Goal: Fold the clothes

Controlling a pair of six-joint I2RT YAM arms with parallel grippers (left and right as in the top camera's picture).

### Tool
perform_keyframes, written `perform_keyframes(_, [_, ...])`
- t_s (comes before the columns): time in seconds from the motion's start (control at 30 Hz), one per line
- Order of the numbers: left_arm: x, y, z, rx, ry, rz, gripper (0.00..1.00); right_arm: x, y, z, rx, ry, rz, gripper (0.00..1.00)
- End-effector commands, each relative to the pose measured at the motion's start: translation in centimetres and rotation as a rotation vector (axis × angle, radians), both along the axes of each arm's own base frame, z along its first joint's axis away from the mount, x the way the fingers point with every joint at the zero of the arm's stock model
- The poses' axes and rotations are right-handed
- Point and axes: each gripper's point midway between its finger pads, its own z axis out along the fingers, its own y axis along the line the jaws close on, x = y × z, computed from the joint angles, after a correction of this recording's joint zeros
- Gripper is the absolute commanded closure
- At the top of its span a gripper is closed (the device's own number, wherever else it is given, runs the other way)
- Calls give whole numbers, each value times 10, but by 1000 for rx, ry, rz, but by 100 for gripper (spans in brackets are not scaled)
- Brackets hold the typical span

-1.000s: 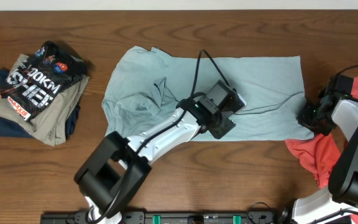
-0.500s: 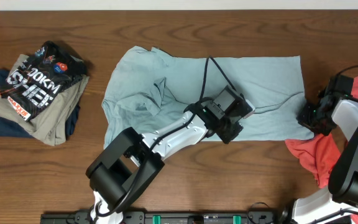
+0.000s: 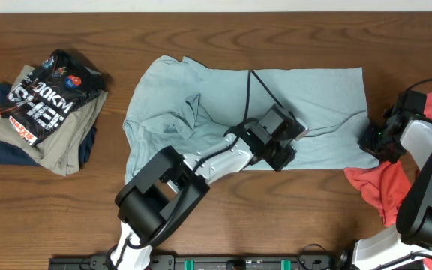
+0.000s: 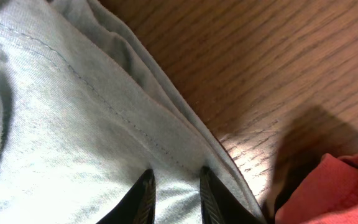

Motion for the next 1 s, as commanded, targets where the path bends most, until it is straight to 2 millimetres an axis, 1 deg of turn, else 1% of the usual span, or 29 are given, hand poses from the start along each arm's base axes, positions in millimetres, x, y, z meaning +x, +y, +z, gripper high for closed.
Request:
perform_keyframes(0.0, [19,9,1,2,-34,54,59,-37,4,-34,29,142,-29,76])
perform_keyframes(0.1, [26,13,0,-1,-37,71,59,-37,4,-34,28,142,-26,76])
perform_keyframes(0.3, [34,19,2,-11,-26,99,59,-37,4,-34,28,141,-26,76])
perform_keyframes(0.43, [20,9,11,-75,45,41,59,-37,4,-34,28,141,-26,76])
perform_keyframes(0.57, [17,14,7,-53,84,79,59,-37,4,-34,28,141,-26,75])
perform_keyframes(0.63, [23,20,2,-14,56,107,59,-37,4,-34,28,141,-26,76])
perform_keyframes(0.7, [33,29,-2,45,-11,134,58,-37,4,-34,28,141,-26,76])
perform_keyframes(0.8, [41,36,-5,102,-94,111,58,-37,4,-34,28,142,-26,76])
perform_keyframes(0.93, [40,37,-8,119,-110,81,59,-37,4,-34,28,141,-26,75])
perform_keyframes(0.97, [38,38,-10,125,-104,77,62,-37,4,-34,28,141,-26,76])
